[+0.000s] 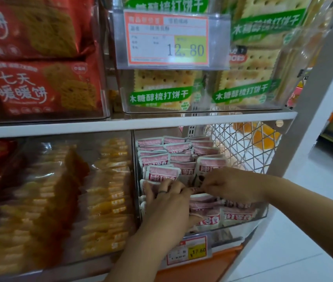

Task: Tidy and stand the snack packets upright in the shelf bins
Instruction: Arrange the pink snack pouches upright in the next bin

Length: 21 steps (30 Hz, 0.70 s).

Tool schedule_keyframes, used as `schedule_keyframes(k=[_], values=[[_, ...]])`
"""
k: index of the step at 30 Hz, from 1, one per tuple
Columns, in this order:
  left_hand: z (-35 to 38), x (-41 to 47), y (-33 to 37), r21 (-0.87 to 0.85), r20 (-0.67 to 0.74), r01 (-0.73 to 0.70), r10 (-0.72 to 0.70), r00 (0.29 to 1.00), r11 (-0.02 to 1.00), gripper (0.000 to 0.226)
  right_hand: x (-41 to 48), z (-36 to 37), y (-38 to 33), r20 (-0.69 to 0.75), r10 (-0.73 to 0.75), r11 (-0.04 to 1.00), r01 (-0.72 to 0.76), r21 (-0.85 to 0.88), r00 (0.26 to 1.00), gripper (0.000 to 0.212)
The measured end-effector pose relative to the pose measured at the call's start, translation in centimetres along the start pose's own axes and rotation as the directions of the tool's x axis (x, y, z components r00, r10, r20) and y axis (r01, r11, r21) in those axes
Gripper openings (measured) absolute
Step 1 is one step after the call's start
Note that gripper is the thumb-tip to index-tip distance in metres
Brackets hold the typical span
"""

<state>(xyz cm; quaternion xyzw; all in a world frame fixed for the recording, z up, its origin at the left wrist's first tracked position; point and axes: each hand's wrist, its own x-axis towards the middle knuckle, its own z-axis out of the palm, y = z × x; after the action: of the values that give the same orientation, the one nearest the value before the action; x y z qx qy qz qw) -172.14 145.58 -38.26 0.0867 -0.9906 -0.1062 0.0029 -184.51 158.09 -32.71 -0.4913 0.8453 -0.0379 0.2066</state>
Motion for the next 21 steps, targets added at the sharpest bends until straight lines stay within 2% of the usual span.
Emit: schedule_keyframes(k=[7, 10, 13, 17, 19, 21], values=[[-0.6, -0.2, 0.1, -0.005, 0.055, 0.005, -0.004, 0.998, 1.0, 0.059, 0.1, 0.0, 0.5, 0.022, -0.022, 1.0, 0.022, -0.017, 1.0, 0.035], [-0.6, -0.3, 0.1, -0.007, 0.047, 0.006, -0.006, 0.999, 1.0, 0.06, 0.0, 0.0, 0.7, -0.008, -0.068, 0.997, 0.068, -0.027, 0.998, 0.029], [-0.2, -0.1, 0.1, -0.05, -0.03, 0.017, -0.019, 0.999, 0.999, 0.056, -0.3, 0.2, 0.7, -0.065, -0.115, 0.993, 0.114, -0.024, 0.991, 0.022], [0.1, 1.4, 0.0, -0.104, -0.19, 0.112, -0.13, 0.973, 0.988, 0.064, 1.5, 0.0, 1.4, -0.153, -0.163, 0.986, 0.157, -0.055, 0.975, 0.028], [0.1, 2.1, 0.0, -0.094, -0.228, 0.162, -0.18, 0.957, 0.982, 0.067, 3.0, -0.4, 1.8, -0.198, -0.153, 0.983, 0.129, -0.131, 0.968, 0.038], [0.1, 2.5, 0.0, -0.065, -0.252, 0.194, -0.204, 0.946, 0.979, 0.068, 4.2, -0.4, 1.8, -0.214, -0.085, 0.97, 0.032, -0.239, 0.973, 0.036]])
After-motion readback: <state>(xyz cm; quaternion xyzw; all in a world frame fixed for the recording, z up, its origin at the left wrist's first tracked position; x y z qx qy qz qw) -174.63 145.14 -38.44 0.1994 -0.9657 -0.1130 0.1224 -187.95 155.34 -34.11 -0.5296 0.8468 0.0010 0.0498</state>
